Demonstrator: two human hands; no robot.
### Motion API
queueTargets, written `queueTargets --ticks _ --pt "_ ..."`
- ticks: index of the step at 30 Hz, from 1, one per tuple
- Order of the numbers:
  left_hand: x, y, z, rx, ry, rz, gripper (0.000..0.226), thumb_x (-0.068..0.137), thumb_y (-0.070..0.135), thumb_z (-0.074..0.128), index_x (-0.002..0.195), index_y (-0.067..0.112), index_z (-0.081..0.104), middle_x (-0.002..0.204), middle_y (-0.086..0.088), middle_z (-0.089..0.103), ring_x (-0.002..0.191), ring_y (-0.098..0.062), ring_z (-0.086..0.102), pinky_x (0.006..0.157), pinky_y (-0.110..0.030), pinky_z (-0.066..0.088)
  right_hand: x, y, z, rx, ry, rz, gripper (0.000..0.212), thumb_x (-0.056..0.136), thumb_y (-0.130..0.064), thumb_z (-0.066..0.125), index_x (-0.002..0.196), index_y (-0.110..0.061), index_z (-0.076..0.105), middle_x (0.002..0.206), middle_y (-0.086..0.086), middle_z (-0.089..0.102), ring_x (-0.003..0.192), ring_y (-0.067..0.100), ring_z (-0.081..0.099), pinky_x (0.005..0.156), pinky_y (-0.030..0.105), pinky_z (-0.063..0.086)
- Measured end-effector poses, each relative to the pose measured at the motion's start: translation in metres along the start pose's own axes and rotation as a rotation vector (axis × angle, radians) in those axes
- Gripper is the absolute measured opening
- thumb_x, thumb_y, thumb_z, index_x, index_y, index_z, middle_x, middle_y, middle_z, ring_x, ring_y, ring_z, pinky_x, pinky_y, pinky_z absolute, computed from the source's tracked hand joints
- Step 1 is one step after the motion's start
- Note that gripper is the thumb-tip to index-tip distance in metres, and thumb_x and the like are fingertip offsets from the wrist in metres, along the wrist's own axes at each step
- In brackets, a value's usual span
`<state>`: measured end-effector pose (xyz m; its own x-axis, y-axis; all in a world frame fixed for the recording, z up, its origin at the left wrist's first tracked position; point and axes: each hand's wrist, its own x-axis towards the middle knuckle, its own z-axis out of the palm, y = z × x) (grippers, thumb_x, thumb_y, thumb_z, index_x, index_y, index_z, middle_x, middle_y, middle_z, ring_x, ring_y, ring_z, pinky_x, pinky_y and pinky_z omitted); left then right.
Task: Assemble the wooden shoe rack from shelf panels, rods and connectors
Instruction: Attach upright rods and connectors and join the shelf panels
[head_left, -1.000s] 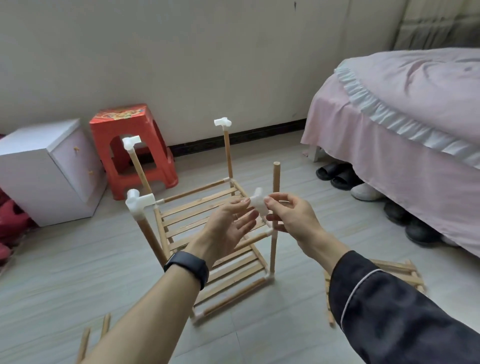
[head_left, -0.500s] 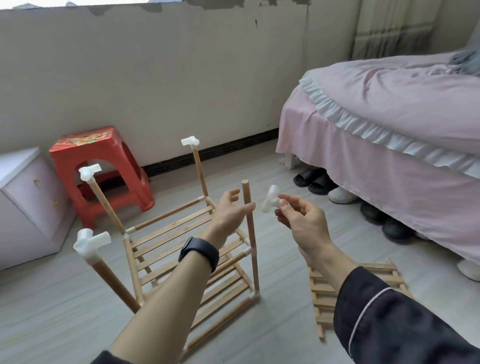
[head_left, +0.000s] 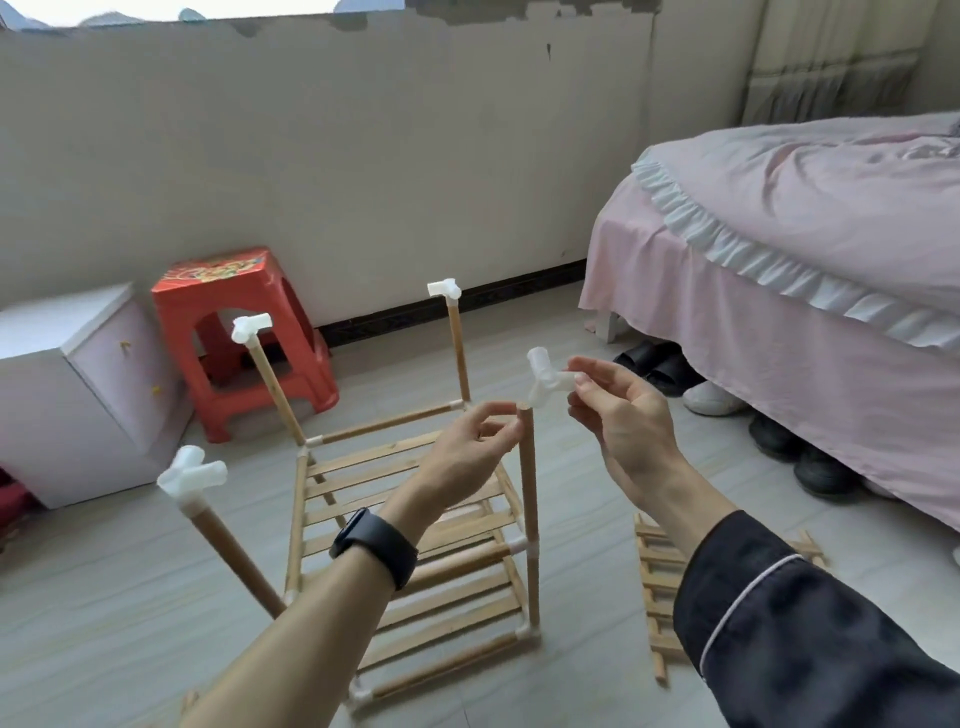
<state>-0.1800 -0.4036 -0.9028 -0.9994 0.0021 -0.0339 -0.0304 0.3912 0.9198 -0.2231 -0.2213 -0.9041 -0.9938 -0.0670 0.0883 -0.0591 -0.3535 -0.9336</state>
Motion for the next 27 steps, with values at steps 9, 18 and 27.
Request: queueTargets --ticks 9,18,27 --pt "-0.02 0.02 -0.028 -0.317 0.103 0.017 0.042 0.101 0.041 0.055 0.142 0.035 0.048 0.124 0.001 0.068 0.113 -0.021 0.066 0.098 -0.043 0.054 -0.002 -0.006 0.032 -0.321 -0.09 -0.129 0.016 0.101 -0.019 0.062 0.109 -0.025 0.074 0.101 -0.01 0.074 0.097 0.006 0.07 0.078 0.018 0.057" --pt "-0.004 0.016 -0.018 -0.299 0.093 0.019 0.035 0.098 0.044 0.058 0.132 0.038 0.057 0.107 0.015 0.074 0.096 -0.009 0.073 0.082 -0.031 0.056 0.006 -0.009 0.024 -0.452 -0.097 -0.19 0.017 0.102 -0.021 0.06 0.113 -0.026 0.073 0.105 -0.01 0.072 0.098 0.008 0.069 0.081 0.02 0.058" --pt "0.012 0.017 -0.012 -0.305 0.201 0.001 0.03 0.094 0.04 0.067 0.112 0.017 0.06 0.107 -0.003 0.07 0.087 -0.011 0.074 0.079 -0.032 0.059 0.011 0.007 0.023 -0.31 -0.061 -0.116 0.029 0.097 -0.03 0.069 0.124 -0.026 0.062 0.12 -0.003 0.068 0.106 0.017 0.07 0.088 0.031 0.06"
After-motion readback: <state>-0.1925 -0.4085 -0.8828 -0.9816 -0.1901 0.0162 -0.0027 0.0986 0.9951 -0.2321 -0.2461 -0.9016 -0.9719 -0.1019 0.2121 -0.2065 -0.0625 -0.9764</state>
